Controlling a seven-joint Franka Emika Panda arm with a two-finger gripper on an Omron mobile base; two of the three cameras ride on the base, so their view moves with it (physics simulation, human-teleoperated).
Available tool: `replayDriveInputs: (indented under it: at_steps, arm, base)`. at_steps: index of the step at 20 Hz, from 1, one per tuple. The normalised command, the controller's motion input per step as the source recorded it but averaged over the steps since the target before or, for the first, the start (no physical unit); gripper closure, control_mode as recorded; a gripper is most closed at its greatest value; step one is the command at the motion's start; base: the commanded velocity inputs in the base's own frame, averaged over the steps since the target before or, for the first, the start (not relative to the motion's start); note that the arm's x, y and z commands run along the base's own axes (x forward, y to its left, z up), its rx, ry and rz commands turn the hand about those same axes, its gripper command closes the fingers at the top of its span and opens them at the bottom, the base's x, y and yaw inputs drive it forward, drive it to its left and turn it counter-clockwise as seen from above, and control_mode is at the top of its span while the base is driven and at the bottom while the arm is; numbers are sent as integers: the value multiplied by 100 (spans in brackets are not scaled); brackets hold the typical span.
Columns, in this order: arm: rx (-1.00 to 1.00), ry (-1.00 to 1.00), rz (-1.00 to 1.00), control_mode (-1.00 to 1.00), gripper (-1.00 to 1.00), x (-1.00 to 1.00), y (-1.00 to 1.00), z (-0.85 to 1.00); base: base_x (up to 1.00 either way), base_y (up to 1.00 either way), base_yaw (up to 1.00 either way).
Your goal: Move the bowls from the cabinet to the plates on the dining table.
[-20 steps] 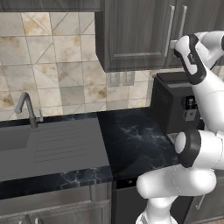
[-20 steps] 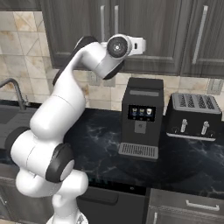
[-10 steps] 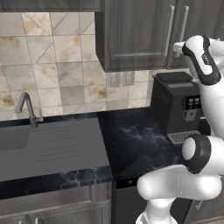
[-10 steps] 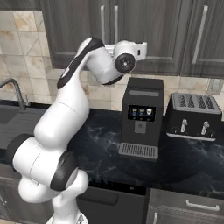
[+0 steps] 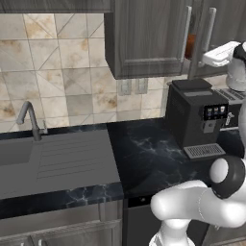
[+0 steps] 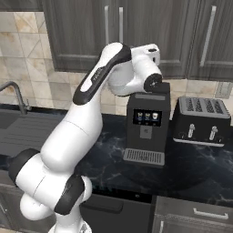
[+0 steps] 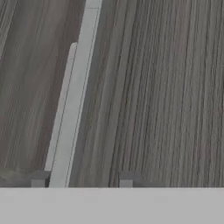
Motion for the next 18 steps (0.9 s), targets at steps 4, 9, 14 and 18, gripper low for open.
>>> replayDriveInputs:
  at_steps: [4,9,14,18]
  arm:
    - [0,-22,11,-100,100,-61,-84,34]
    - [0,-22,11,-100,100,-59,-84,32]
    - [0,-23,10,-100,100,-59,-93,32]
    - [0,-24,10,-100,100,-56,-100,28]
  base:
    - [0,0,0]
    - [0,0,0]
    - [0,0,0]
    - [0,0,0]
